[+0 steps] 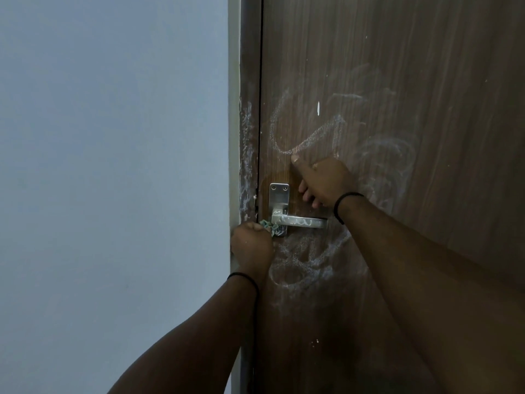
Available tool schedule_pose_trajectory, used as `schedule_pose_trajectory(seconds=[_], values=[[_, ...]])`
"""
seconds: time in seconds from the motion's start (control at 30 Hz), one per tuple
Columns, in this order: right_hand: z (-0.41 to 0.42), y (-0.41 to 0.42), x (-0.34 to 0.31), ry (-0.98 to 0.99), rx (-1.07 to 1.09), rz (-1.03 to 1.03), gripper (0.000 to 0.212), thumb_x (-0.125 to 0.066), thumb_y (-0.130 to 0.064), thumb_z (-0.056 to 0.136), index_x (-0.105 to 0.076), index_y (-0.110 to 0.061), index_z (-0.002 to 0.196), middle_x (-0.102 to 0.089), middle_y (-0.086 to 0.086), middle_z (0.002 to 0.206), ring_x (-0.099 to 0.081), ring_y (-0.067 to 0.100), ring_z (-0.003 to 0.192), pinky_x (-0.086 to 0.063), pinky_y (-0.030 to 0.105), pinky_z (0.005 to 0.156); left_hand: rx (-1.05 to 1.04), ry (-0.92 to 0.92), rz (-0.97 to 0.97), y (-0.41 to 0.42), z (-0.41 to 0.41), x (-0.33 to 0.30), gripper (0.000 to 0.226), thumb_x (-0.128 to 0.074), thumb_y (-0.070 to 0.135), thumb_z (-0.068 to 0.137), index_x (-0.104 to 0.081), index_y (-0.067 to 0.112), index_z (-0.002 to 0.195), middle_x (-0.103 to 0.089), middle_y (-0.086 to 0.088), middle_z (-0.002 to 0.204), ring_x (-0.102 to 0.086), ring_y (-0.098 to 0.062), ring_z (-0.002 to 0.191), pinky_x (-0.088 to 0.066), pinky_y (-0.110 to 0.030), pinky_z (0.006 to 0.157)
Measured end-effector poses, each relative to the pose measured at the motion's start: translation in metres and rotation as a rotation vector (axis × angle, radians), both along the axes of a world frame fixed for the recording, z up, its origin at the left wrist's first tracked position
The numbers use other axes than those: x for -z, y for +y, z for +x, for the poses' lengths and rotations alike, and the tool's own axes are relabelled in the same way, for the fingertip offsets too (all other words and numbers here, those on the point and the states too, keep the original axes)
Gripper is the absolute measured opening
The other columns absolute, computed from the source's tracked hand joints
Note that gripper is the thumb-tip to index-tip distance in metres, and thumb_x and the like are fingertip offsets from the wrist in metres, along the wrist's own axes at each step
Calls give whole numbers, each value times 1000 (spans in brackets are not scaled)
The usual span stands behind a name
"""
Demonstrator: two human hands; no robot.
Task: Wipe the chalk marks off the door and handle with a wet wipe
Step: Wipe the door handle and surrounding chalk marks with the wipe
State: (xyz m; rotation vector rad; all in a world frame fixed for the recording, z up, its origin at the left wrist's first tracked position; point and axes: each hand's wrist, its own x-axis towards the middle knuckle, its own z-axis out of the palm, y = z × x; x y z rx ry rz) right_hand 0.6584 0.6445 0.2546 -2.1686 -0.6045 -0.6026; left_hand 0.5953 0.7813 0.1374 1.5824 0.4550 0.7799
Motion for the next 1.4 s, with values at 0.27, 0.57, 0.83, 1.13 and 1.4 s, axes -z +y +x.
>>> schedule_pose_trajectory(seconds=[0.27,0.57,0.83,1.13,1.4], values=[[-23,5,33,-437,134,-418,55,-40,-52,100,-45,-22,55,-38,-7,47,-38,11,42,-22,24,45,179,-43,-533,-6,6,-5,19,-52,-4,96,-62,1,81,-65,-13,67,-70,-18,61,-52,-23,40],[-26,-2,34,-666,177,-561,49,-42,-42,101,-56,-10,136,-48,11,148,-41,28,139,-27,44,116,226,-67,-747,-3,13,4,17,-51,0,98,-62,-5,86,-68,-9,52,-67,-16,42,-52,-23,40],[-23,3,39,-541,207,-611,61,-27,-47,103,-36,-10,150,-26,8,161,-15,21,151,-7,38,124,250,-87,-790,-7,8,5,13,-51,-2,99,-59,-12,101,-69,-18,72,-70,-16,53,-59,-26,49],[-25,1,36,-533,206,-596,56,-29,-45,103,-43,-14,147,-30,4,160,-19,18,151,-11,39,123,208,-101,-849,-27,5,5,9,-57,-8,93,-61,-10,100,-68,-18,77,-66,-18,51,-52,-22,40],[-25,-3,32,-524,189,-600,55,-28,-45,103,-45,-16,146,-31,2,160,-19,17,150,-11,39,123,120,-134,-873,-33,10,5,14,-57,-8,92,-60,-5,79,-65,-15,64,-61,-14,37,-51,-22,39]])
